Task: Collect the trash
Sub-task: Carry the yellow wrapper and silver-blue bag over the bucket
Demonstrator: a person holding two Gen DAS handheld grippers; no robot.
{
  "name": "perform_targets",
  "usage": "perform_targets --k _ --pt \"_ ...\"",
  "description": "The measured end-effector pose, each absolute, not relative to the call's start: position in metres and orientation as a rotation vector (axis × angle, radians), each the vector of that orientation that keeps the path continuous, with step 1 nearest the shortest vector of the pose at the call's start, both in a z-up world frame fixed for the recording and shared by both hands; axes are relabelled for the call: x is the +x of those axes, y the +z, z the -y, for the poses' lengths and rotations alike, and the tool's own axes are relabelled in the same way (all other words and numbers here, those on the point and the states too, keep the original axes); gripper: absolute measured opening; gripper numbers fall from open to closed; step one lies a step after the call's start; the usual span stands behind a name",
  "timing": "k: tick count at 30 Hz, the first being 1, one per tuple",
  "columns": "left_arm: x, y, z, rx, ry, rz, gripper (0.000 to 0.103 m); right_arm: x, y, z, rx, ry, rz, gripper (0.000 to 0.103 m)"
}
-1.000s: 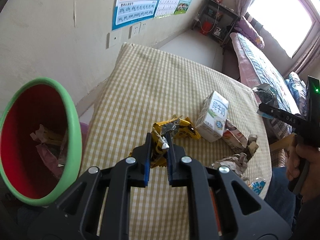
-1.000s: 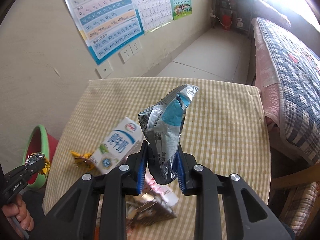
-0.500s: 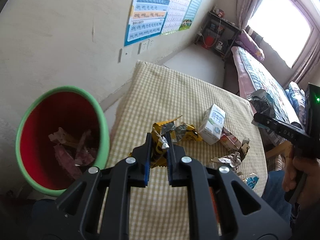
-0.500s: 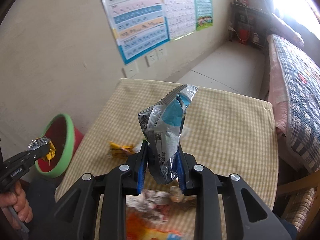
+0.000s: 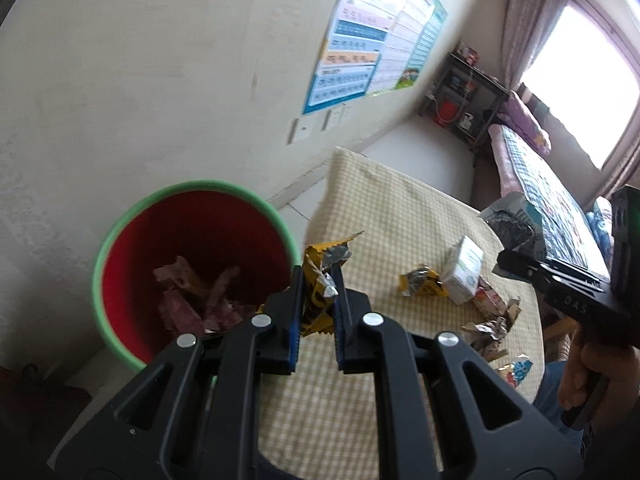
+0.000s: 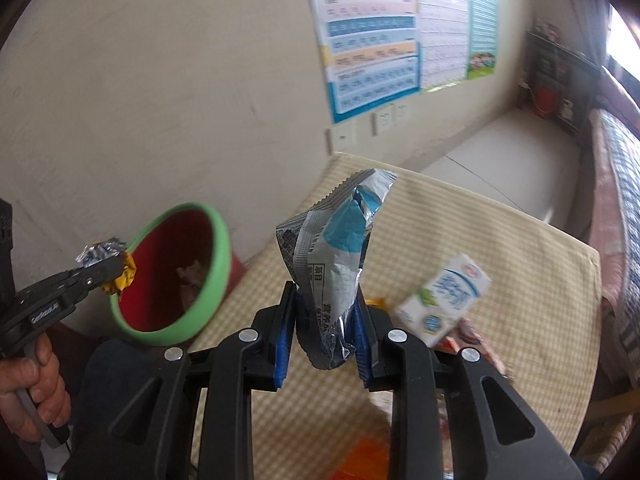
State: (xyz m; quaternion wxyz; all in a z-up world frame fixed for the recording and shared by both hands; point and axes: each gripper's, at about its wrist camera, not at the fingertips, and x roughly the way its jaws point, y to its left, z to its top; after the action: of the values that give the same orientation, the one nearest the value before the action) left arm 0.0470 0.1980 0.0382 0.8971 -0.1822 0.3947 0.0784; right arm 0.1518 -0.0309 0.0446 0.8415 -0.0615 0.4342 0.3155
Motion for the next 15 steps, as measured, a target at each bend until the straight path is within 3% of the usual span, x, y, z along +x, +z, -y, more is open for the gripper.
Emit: perform_targets --k 15 --pt "0.024 0.036 -0.264 -0.449 0.256 -0.800 0.012 0.128 0.042 -0.067 -0.213 0.837 -0.923 0.026"
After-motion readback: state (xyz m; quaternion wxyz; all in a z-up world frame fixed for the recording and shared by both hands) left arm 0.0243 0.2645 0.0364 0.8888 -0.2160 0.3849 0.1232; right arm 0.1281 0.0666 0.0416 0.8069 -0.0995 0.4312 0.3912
